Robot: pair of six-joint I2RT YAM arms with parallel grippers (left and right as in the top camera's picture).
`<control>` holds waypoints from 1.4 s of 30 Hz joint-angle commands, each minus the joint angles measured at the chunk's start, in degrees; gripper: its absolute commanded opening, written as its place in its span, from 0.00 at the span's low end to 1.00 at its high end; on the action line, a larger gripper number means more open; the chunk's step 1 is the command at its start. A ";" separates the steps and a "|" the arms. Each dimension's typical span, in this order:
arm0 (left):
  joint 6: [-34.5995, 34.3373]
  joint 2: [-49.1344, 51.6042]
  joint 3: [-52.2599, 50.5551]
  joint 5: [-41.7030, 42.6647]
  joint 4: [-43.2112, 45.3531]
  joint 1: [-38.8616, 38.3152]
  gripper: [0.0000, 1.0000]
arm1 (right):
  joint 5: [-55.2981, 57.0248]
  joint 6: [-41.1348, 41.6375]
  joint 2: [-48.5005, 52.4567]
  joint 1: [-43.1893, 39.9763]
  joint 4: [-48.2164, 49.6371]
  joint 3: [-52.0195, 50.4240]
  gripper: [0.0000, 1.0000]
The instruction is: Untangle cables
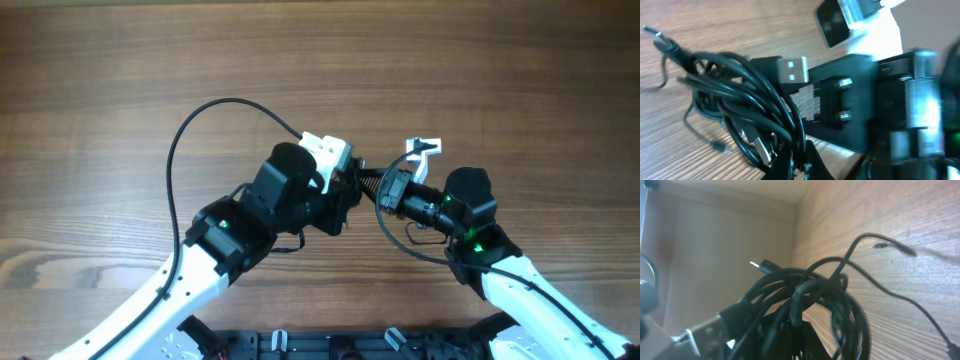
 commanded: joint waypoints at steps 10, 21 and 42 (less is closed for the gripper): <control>-6.03 -2.56 0.35 11.10 9.55 -0.26 0.04 | -8.70 -9.40 0.44 -0.11 3.15 0.22 0.05; -12.92 -2.36 0.35 -0.66 9.55 -0.26 0.04 | -26.16 -11.67 0.44 -5.11 14.21 0.22 0.04; -34.86 -2.36 0.35 -18.32 16.55 -0.26 0.04 | -25.44 -14.49 0.44 -5.31 15.30 0.22 0.84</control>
